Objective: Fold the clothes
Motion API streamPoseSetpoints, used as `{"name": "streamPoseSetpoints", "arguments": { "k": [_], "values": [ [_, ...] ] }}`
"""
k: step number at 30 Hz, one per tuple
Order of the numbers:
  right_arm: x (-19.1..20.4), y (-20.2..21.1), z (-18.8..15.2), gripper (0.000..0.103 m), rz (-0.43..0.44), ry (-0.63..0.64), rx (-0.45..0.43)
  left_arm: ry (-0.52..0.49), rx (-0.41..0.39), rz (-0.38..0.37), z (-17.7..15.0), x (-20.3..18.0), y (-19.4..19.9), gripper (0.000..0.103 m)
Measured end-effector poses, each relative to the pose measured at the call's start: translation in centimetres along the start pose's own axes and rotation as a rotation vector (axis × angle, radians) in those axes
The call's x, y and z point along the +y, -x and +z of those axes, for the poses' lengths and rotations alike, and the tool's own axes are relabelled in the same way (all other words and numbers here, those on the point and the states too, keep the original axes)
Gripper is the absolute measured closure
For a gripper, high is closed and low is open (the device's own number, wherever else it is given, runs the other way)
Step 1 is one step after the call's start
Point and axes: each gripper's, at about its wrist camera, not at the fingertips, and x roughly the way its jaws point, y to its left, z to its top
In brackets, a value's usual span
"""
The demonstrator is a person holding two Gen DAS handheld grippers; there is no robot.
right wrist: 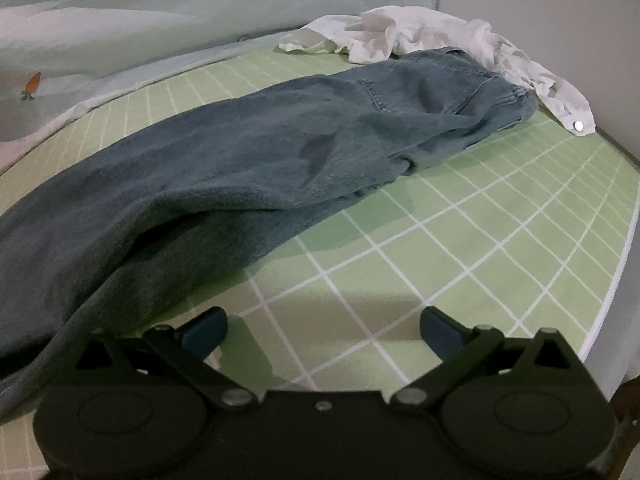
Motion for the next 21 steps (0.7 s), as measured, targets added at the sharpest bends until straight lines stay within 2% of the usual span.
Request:
{"name": "streamPoseSetpoints", "arguments": {
  "k": [1, 3, 6, 10, 18, 21],
  "values": [
    [0.0, 0.0, 0.0, 0.0, 0.002, 0.003, -0.004, 0.004, 0.012, 0.02, -0.7, 0.4, 0.1, 0.098],
    [0.1, 0.0, 0.0, 0.0, 0.004, 0.008, -0.009, 0.082, 0.089, 0.049, -2.4, 2.0, -1.2, 0.098],
    [-0.1, -0.1, 0.5, 0.0, 0.02, 0.033, 0.016, 0.165, 0.175, 0.061, -4.0, 3.6, -3.0, 0.097],
    [-0.1, 0.7, 1.4, 0.0, 0.019, 0.119, 0.008, 0.138, 0.181, 0.09, -4.1, 3.1, -3.7, 0.094],
    [-0.5, 0.1, 4.4, 0.0, -0.124, 0.246, -0.114, 0.13, 0.242, 0.141, -4.3, 2.5, -5.1, 0.092],
    [-0.5, -0.6, 6.2, 0.0, -0.141, 0.263, -0.151, 0.12, 0.253, 0.152, -4.2, 2.3, -5.4, 0.091]
  ]
}}
